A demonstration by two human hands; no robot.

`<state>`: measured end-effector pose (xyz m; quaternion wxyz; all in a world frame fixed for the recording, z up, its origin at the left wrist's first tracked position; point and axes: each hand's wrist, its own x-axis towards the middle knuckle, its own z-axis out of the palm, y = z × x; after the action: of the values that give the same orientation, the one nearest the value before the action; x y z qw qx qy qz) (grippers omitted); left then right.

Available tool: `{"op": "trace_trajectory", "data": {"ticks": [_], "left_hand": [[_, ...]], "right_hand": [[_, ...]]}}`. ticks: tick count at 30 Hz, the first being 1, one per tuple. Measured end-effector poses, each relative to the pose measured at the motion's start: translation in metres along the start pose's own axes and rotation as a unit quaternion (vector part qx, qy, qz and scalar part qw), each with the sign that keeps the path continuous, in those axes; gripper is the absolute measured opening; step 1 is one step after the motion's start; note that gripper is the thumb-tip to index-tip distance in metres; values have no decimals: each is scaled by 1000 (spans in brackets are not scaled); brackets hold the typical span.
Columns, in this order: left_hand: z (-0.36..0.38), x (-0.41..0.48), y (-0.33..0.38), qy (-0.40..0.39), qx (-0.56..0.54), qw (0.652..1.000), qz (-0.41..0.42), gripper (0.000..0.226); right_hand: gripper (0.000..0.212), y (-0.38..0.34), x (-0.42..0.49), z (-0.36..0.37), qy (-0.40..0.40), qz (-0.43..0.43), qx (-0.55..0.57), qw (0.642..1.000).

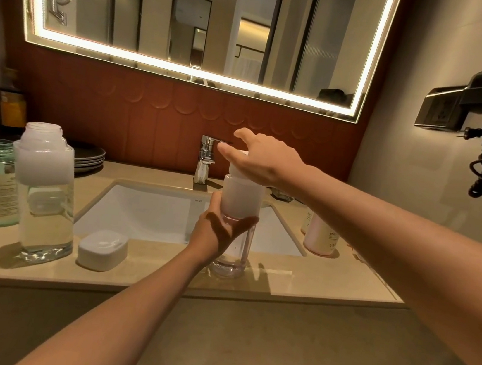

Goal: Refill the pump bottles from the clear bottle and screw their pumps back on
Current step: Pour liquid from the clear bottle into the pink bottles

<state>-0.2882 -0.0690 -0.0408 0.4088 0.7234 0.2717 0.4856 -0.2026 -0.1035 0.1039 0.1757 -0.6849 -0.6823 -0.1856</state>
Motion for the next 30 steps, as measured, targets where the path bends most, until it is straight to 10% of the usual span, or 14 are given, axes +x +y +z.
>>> {"op": "trace_trajectory", "data": {"ticks": [5, 12, 20, 30], "left_hand": [[1, 3, -4, 6, -1, 1000, -4, 83], [1, 4, -4, -2, -16, 1000, -2, 84], [1, 5, -8, 10, -7, 1000, 1, 84], [0, 3, -5, 7, 9, 1000, 11, 92]], "right_hand": [[71, -1, -5, 7, 25, 26, -122, 992], [52, -4, 2, -9, -114, -6, 120, 986], [78, -4, 0, -1, -21, 40, -157, 987], [55, -5, -2, -4, -91, 0, 30, 995]]}}
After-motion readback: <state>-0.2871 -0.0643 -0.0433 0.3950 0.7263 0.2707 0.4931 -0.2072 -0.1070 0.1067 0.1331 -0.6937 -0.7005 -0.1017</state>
